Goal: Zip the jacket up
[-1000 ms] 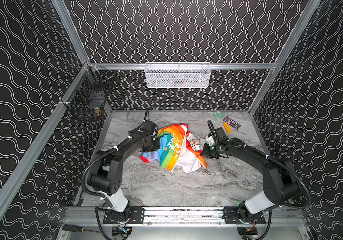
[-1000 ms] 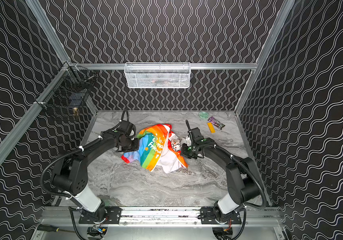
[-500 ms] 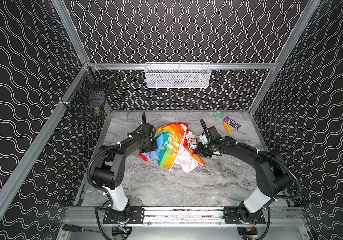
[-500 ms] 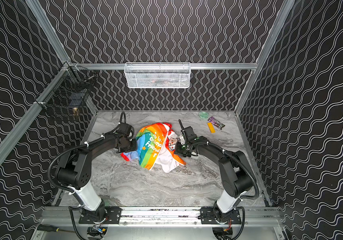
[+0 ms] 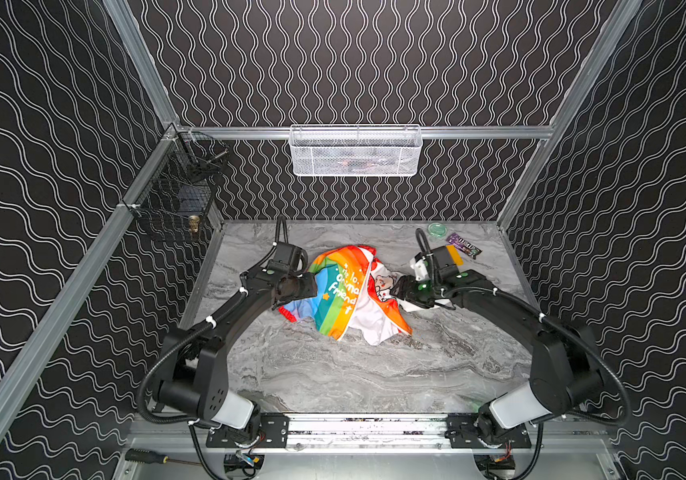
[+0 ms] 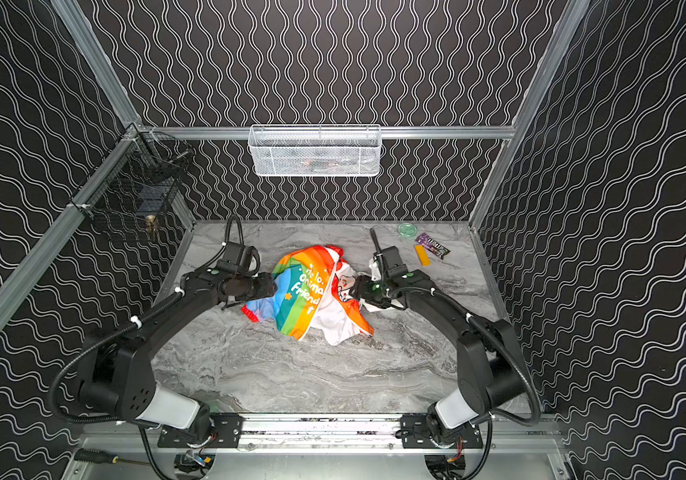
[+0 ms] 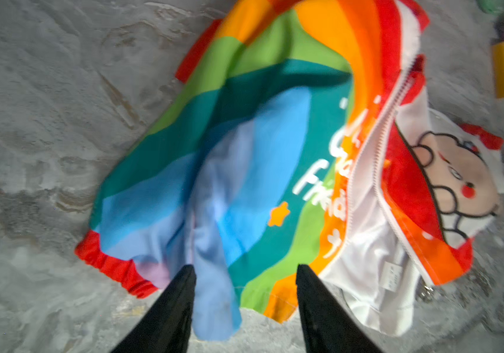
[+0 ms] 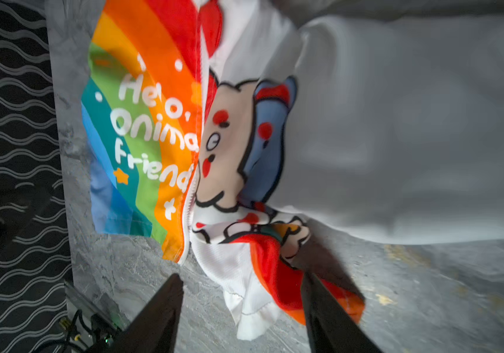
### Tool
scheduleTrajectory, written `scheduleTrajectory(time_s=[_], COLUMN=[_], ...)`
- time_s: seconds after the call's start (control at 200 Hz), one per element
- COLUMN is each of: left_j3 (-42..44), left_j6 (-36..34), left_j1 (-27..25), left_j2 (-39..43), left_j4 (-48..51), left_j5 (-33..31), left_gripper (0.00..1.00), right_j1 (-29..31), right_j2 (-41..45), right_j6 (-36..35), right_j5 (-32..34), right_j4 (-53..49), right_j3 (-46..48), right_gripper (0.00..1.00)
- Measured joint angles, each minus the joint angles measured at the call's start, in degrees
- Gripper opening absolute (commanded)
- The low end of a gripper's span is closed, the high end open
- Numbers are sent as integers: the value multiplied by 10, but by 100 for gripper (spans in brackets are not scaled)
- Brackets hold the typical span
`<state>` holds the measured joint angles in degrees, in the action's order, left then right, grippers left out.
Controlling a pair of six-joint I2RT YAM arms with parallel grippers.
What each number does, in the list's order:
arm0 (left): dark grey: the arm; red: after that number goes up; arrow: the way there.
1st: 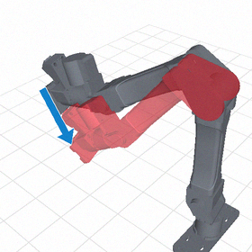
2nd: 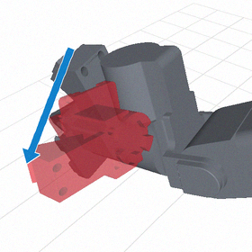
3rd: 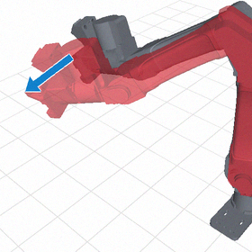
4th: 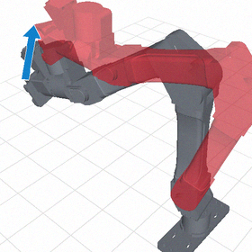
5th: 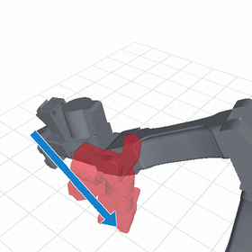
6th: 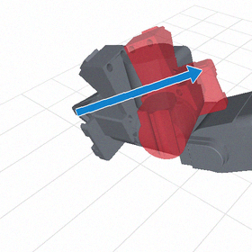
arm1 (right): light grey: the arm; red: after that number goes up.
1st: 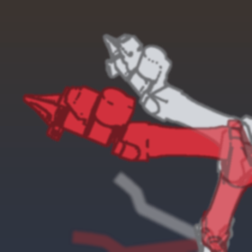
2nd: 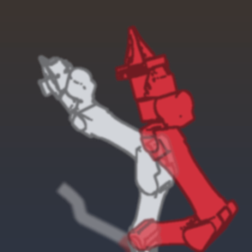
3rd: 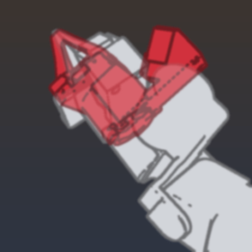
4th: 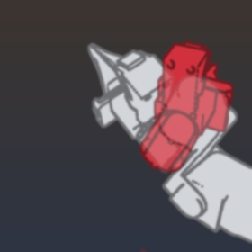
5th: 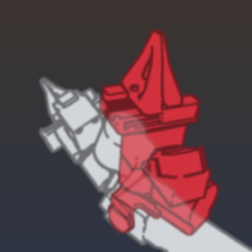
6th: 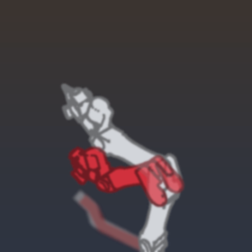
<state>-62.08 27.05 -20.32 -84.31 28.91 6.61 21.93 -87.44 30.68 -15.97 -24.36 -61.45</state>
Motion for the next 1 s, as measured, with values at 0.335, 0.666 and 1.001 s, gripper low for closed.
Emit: scheduleTrajectory(time_s=[0.335, 0.666, 1.001], left_j3=[21, 17, 15], left_j6=[67, 185, 281], left_j1=[-194, -281, -317], left_j2=[-33, -136, -236], left_j4=[-97, -249, -342], left_j5=[69, 116, 117], left_gripper=[63, 63, 60], right_j1=[-103, -107, -107], right_j2=[-12, -55, -61], right_j6=[3, 28, 45], right_j5=[10, 0, -23], right_j4=[9, 57, 99], right_j3=[37, 64, 91], right_gripper=[63, 65, 66])
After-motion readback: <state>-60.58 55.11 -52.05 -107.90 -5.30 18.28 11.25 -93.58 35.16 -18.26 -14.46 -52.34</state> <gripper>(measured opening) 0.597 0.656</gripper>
